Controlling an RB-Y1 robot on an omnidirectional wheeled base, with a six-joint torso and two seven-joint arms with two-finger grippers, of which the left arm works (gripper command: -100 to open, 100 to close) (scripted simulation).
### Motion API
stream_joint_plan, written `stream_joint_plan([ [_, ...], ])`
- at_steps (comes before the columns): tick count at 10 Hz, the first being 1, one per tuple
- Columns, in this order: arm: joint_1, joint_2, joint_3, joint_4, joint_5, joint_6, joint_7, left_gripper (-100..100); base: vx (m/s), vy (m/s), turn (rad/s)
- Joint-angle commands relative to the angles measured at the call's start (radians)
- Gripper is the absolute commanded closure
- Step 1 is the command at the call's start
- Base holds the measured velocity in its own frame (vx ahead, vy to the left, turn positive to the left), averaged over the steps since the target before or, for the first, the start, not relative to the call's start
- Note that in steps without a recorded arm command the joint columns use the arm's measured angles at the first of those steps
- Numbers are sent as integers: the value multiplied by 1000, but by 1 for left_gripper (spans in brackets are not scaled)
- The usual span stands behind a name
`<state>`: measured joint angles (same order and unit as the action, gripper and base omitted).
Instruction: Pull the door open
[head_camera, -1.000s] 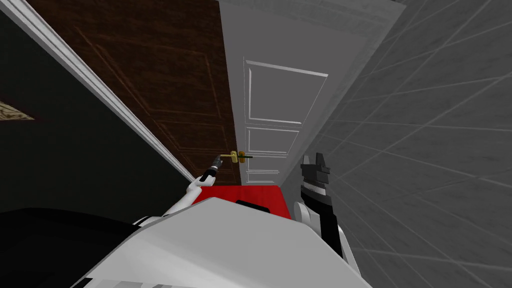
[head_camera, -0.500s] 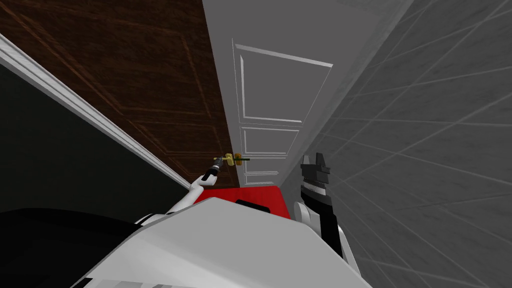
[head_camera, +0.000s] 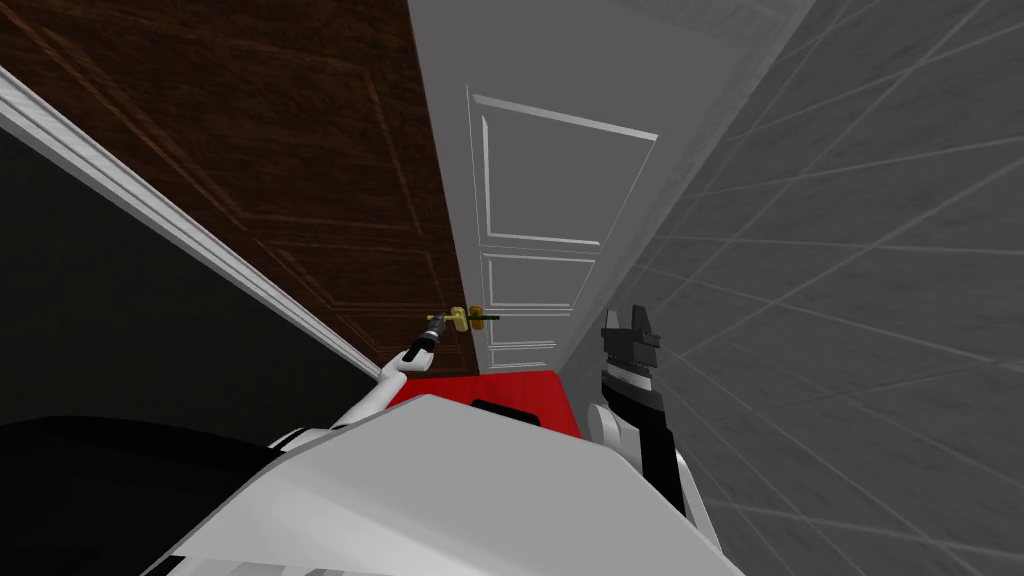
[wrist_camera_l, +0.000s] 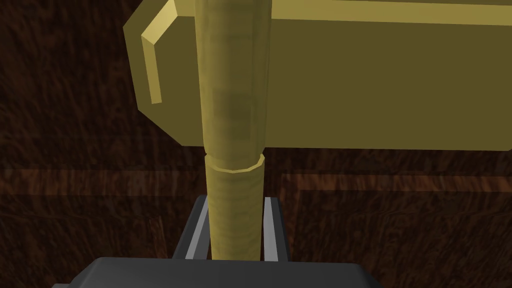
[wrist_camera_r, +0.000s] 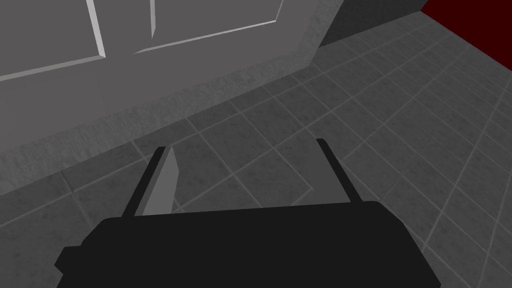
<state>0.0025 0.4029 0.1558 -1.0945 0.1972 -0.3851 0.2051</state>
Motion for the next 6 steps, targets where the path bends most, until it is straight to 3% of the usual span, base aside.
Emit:
stream_joint_plan([
  [1,16,17,3,1,3,-2,10,100,-171,31,-59],
  [6,50,58,-51,-26,6,-28,60,100,-200,22,-122],
])
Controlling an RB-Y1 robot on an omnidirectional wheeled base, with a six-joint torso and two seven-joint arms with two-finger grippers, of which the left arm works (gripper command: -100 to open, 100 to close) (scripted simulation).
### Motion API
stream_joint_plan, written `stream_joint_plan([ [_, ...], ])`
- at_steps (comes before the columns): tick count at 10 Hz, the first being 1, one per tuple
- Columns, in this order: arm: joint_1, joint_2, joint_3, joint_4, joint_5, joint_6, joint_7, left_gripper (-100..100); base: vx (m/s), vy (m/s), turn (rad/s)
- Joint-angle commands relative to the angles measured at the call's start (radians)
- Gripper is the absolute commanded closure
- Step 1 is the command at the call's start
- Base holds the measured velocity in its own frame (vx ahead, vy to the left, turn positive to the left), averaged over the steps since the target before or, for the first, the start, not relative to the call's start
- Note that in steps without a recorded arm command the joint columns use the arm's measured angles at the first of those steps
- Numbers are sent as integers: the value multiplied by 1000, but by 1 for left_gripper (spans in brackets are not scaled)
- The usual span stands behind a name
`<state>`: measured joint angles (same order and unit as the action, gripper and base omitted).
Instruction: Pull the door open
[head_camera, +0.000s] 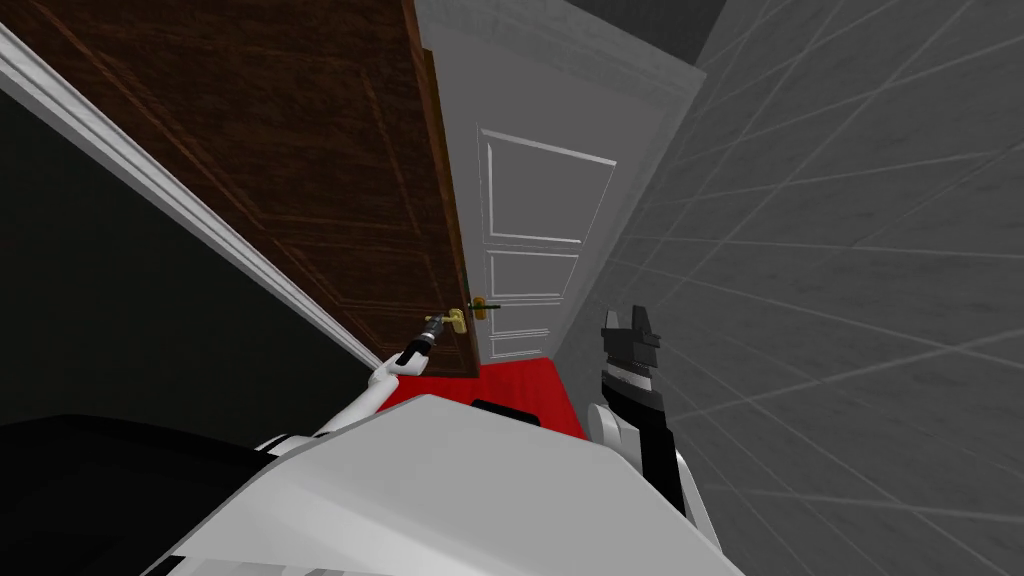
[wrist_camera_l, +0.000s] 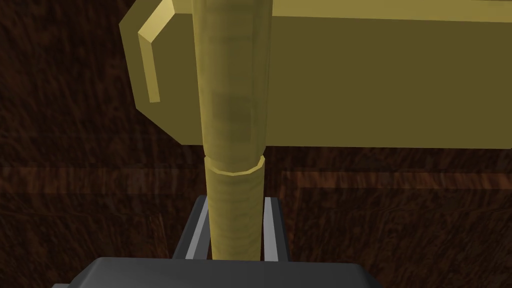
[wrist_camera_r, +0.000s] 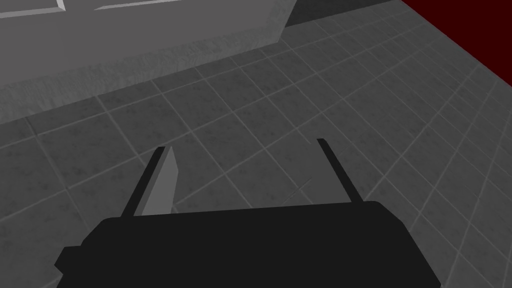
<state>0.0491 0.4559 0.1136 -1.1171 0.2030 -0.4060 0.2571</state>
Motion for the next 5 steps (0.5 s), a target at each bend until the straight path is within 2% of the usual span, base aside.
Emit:
stream_joint_plan([
  [1,8,11,-23,-10,0,-13,18,100,-206,43,-157],
  [3,17,21,-53,-25,-1,-24,38,100,-212,88,-160],
  [4,18,24,-40,-18,1,-19,34,100,-88,37,-36],
  [5,36,38,-61,-29,0,-34,51,100,-140,55,-106],
])
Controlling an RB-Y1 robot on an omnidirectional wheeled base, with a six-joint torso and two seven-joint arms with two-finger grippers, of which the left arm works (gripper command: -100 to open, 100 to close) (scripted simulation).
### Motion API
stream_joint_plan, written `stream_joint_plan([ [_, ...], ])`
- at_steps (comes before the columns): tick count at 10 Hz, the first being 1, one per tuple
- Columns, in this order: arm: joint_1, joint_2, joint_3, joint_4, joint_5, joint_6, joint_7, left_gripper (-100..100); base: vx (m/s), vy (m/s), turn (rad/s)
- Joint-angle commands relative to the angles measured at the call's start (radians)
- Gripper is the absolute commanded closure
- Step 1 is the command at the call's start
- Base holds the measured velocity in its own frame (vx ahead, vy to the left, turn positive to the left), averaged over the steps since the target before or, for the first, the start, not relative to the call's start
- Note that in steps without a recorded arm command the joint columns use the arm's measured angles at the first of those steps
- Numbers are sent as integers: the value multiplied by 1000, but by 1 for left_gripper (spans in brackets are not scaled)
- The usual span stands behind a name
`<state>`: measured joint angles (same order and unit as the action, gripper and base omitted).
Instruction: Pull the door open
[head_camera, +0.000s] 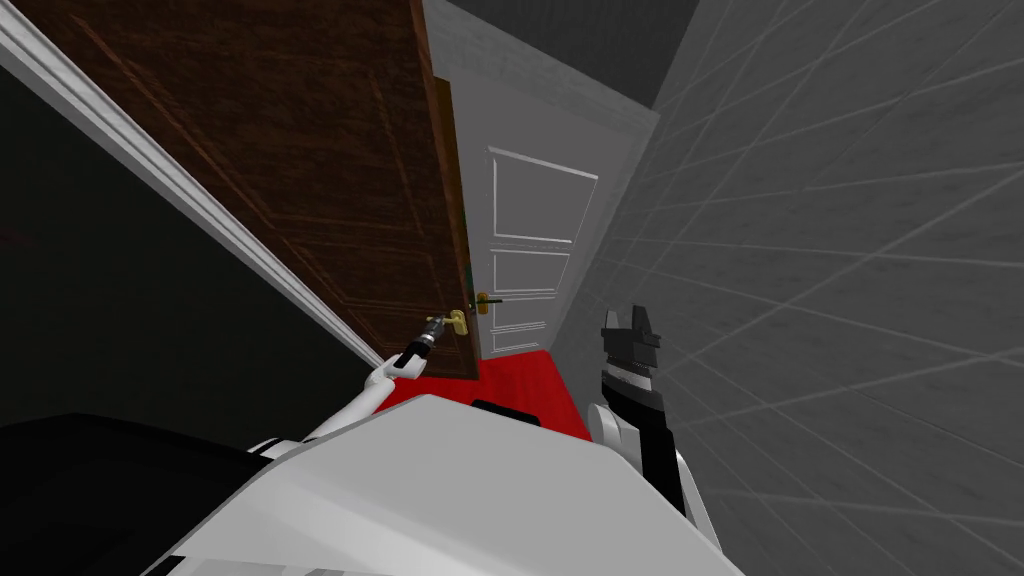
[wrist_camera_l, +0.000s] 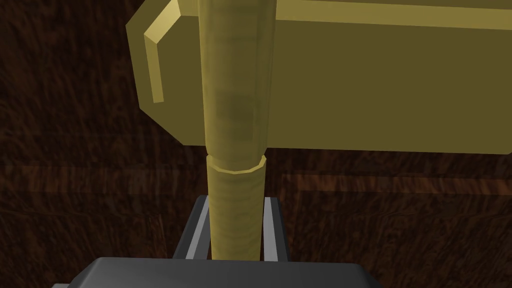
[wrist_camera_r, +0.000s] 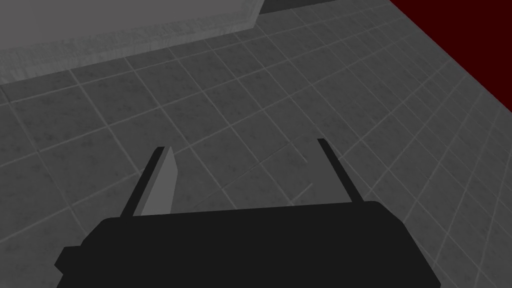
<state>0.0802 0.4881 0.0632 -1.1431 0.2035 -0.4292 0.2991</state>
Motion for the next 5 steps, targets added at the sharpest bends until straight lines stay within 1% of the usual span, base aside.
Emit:
stream_joint_plan([
  [1,9,10,-16,-6,-1,-15,14,100,-210,60,-124],
  [2,18,19,-26,-13,-1,-23,23,100,-206,32,-108],
  [3,33,34,-42,-25,-1,-38,38,100,-214,60,-138],
  [5,53,54,-65,-41,-1,-57,59,100,-223,69,-139],
])
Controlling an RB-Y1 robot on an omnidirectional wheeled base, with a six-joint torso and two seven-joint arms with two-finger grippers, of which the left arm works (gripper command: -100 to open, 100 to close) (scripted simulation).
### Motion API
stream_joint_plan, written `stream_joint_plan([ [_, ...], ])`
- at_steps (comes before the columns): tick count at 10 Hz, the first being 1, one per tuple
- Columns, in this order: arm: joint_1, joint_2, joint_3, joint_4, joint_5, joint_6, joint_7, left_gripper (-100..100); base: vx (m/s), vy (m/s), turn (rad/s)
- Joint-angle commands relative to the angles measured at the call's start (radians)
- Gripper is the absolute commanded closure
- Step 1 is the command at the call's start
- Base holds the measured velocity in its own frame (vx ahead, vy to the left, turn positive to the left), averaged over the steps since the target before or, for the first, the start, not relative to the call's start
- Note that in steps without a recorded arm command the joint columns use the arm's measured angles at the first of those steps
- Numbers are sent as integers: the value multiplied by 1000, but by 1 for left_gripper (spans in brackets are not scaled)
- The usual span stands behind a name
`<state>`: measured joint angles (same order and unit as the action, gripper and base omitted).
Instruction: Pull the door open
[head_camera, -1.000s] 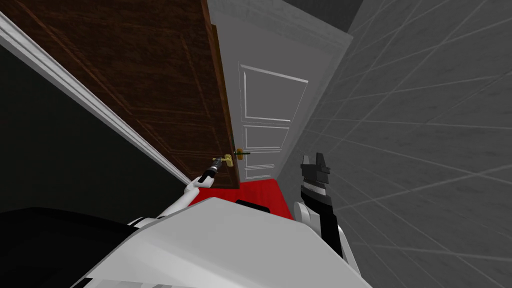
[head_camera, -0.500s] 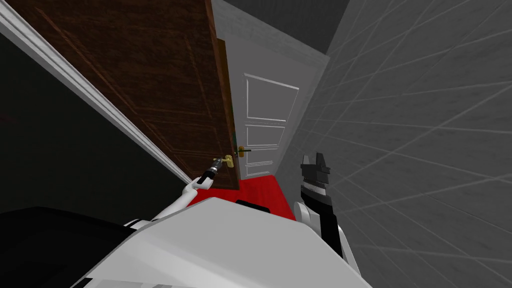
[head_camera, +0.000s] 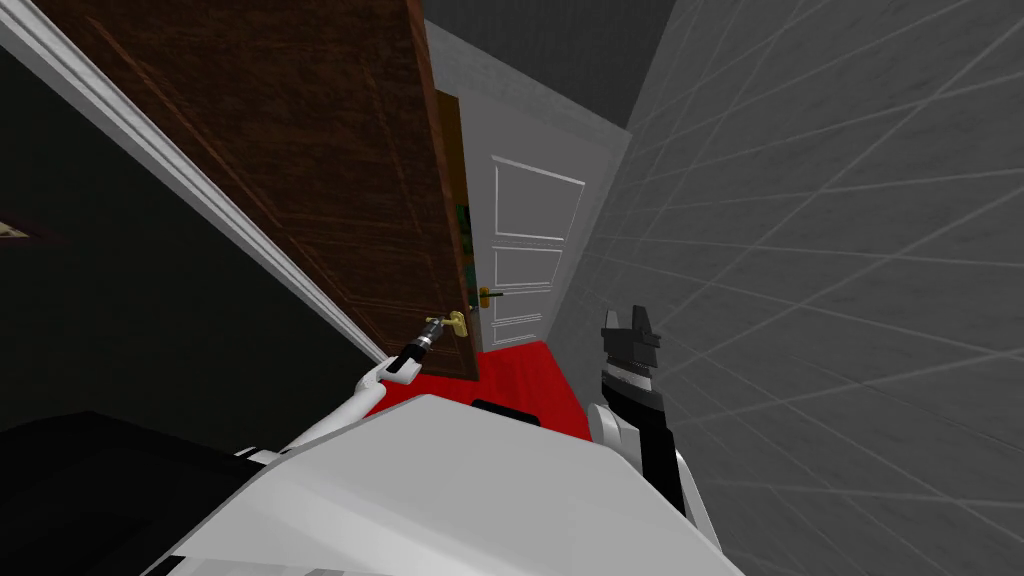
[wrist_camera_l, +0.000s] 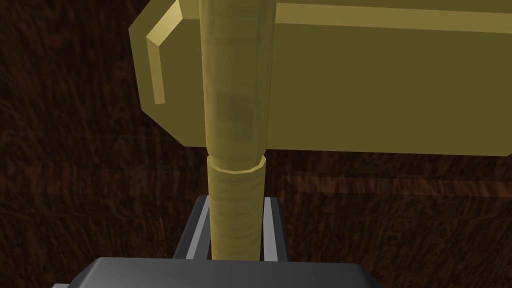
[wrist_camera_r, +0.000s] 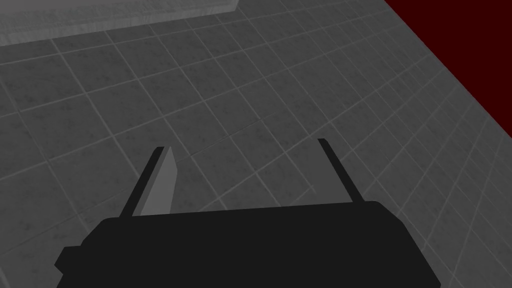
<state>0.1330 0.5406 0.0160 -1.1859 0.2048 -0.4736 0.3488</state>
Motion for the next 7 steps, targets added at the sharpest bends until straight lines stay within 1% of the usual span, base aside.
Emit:
stream_joint_plan([
  [1,10,11,-28,-5,-3,-21,19,100,-207,78,-107],
  [2,21,22,-41,-14,-3,-32,31,100,-203,71,-133],
  [3,29,30,-50,-20,-3,-39,38,100,-241,112,-128],
  [4,23,30,-36,-10,-1,-31,32,100,-115,61,-36],
  [5,47,50,-55,-17,-1,-60,51,100,-144,28,-142],
  [6,52,56,-59,-18,-1,-67,55,100,-220,52,-119],
  [7,70,74,-72,-24,0,-91,70,100,-233,67,-153],
])
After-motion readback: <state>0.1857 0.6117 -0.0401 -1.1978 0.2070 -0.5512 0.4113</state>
